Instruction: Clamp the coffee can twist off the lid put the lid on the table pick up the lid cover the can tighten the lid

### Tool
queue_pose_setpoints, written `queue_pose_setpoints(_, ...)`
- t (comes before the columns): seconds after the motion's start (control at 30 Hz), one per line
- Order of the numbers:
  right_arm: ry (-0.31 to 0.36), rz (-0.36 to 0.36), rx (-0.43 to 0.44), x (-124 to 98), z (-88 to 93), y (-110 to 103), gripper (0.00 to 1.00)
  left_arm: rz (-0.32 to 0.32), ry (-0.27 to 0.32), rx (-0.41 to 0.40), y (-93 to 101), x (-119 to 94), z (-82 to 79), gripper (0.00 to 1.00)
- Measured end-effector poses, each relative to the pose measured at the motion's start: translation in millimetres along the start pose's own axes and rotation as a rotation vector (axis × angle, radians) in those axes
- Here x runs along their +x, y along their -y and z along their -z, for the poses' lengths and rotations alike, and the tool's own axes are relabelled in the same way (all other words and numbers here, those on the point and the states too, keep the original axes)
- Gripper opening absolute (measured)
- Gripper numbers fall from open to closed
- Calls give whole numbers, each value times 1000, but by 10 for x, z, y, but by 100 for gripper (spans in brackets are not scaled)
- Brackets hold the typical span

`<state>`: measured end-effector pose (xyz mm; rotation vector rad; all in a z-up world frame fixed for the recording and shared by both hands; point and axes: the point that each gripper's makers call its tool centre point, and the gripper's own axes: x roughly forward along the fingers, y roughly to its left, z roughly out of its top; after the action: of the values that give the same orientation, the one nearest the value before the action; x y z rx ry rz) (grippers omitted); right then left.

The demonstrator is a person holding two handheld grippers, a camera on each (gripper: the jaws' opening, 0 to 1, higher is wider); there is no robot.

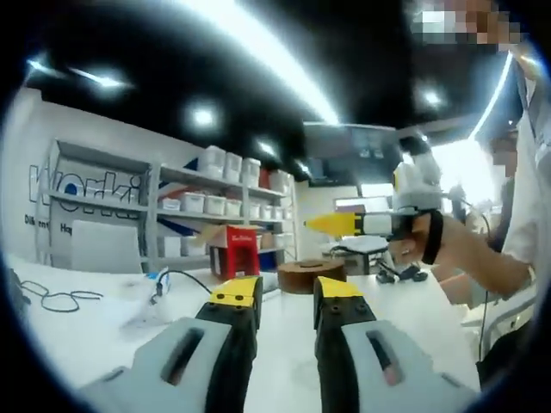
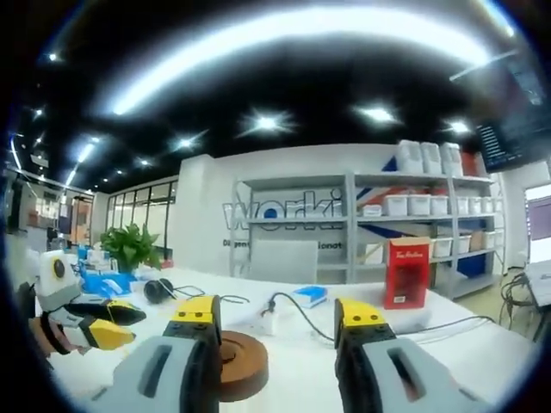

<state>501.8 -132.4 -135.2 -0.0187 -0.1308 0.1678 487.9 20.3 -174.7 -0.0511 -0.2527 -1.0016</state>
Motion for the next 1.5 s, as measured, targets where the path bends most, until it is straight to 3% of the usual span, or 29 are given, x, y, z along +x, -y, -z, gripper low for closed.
queue_pose_setpoints(0.3, -26, 11, 14, -87, 115, 59, 40, -73, -31, -11, -44, -155, -88, 12)
queue_pose_setpoints(0.73, -56, 57, 7, -318, 322, 285, 36, -104, -41, -42, 60, -223, -107, 8)
queue_pose_setpoints(1.07, -88, 55, 14, -458, 486, 263, 35, -111, -73, -62, 167, -255, 24, 6)
queue_pose_setpoints(1.3, -130, 67, 34, -595, 688, 253, 18, -126, -95, -74, 211, -353, 151, 6)
queue_pose_setpoints(1.5, -160, 65, 37, -660, 813, 216, 20, -139, -130, -92, 248, -383, 297, 6)
